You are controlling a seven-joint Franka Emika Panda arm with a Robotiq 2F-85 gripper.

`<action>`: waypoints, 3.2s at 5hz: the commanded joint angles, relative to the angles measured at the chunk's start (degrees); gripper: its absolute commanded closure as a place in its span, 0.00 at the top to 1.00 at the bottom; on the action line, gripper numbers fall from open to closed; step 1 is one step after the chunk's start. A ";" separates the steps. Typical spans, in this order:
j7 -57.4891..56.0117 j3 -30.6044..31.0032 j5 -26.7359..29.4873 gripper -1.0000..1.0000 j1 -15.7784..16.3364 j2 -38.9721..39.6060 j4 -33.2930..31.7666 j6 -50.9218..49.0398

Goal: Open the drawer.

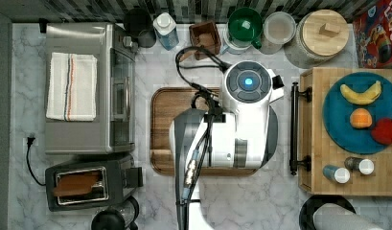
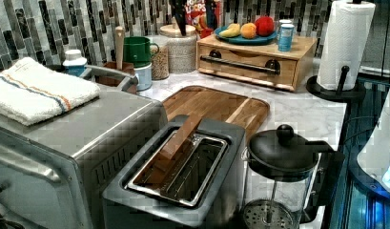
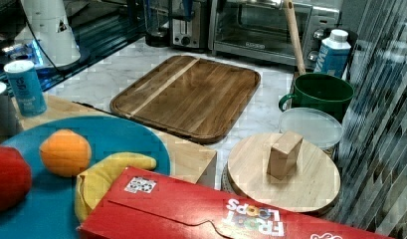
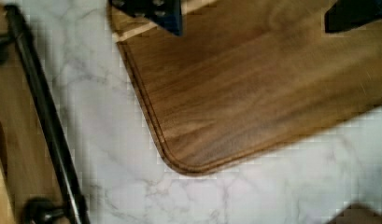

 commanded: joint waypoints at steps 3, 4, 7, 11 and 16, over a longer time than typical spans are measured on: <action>-31.28 -6.47 -6.35 1.00 -6.81 2.76 -2.62 8.66; -31.78 -6.05 -6.24 1.00 -8.31 3.39 -3.83 12.17; -33.08 -5.72 -7.28 1.00 -11.18 8.10 -5.43 18.66; -32.09 -8.19 -10.08 1.00 -11.04 12.99 -11.16 31.20; -26.98 -2.84 -5.01 1.00 -8.09 15.59 -10.10 30.34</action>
